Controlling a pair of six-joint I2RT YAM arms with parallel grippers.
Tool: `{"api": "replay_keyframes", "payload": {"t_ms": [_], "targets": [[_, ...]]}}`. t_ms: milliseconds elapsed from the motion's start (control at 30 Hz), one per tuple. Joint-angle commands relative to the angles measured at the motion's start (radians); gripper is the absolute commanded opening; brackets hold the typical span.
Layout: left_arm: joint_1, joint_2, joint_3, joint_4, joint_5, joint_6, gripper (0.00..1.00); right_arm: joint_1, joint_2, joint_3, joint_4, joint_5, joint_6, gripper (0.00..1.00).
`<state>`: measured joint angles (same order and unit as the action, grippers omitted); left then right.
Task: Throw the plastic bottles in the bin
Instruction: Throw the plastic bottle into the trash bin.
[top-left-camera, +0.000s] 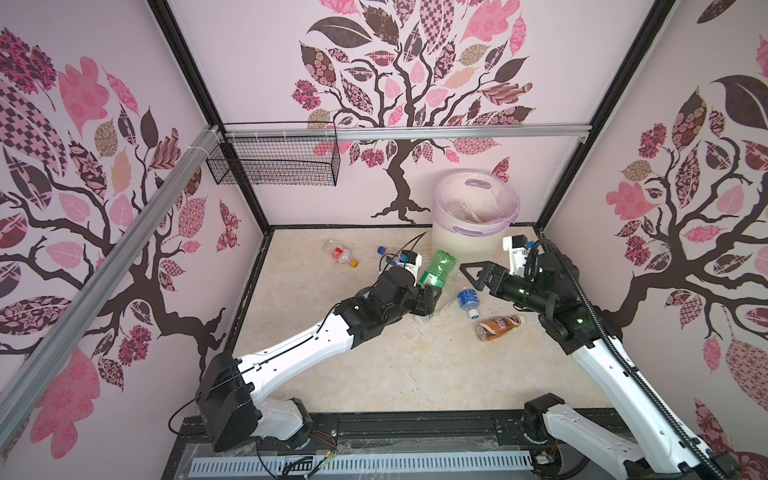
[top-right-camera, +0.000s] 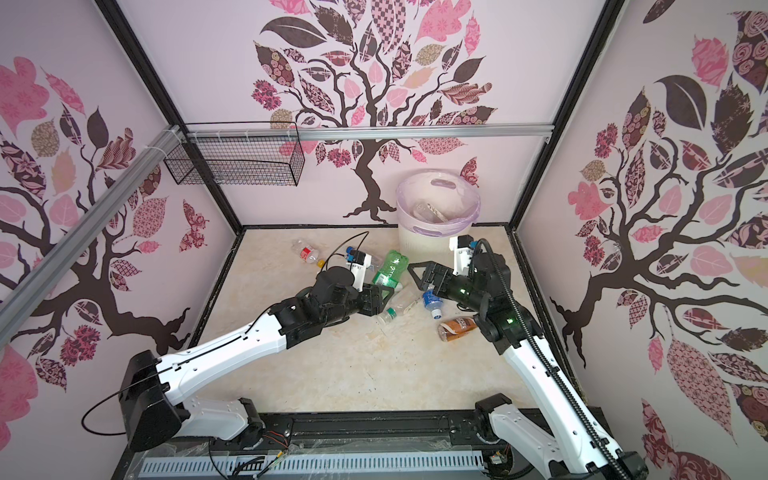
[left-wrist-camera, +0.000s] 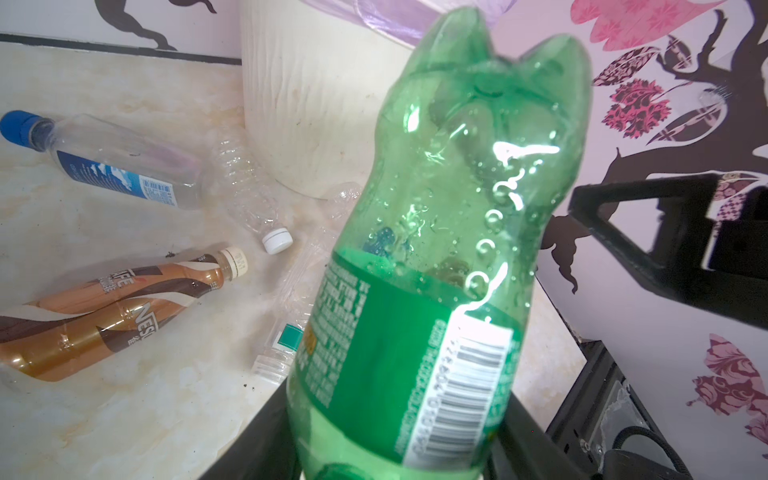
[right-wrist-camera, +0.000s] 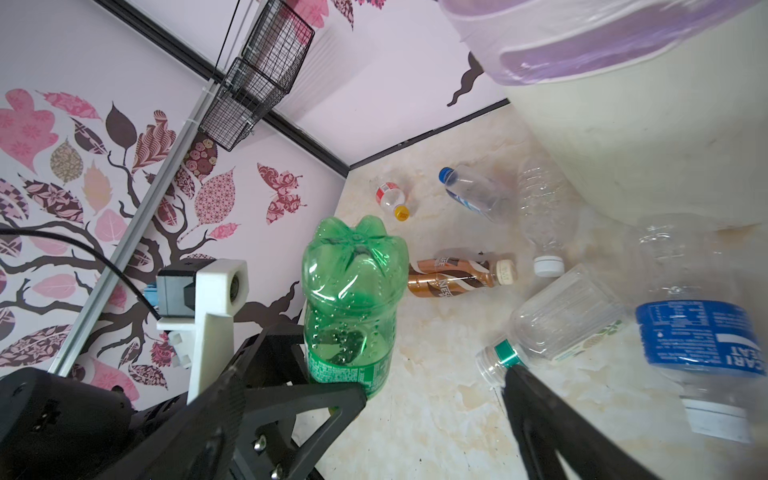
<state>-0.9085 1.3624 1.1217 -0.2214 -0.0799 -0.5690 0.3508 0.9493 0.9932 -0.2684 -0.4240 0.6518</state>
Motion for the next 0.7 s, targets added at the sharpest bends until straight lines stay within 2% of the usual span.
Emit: {"api": "replay_keyframes", "payload": {"t_ms": [0, 200, 333, 667], "targets": [[0.003, -0.039, -0.044, 0.022, -0.02, 0.013, 0.6, 0.078, 0.038, 0.051, 0.033, 0.057, 0.007, 1.0], [0.003, -0.098, -0.079, 0.029, -0.026, 0.008, 0.6, 0.19, 0.123, 0.079, 0.082, 0.126, 0.017, 0.99], [0.003, -0.133, -0.098, 0.028, -0.033, 0.009, 0.6, 0.204, 0.181, 0.109, 0.11, 0.141, 0.014, 0.98], [0.008, -0.16, -0.117, 0.017, -0.04, 0.014, 0.61, 0.221, 0.293, 0.188, 0.149, 0.135, 0.006, 0.84]]}}
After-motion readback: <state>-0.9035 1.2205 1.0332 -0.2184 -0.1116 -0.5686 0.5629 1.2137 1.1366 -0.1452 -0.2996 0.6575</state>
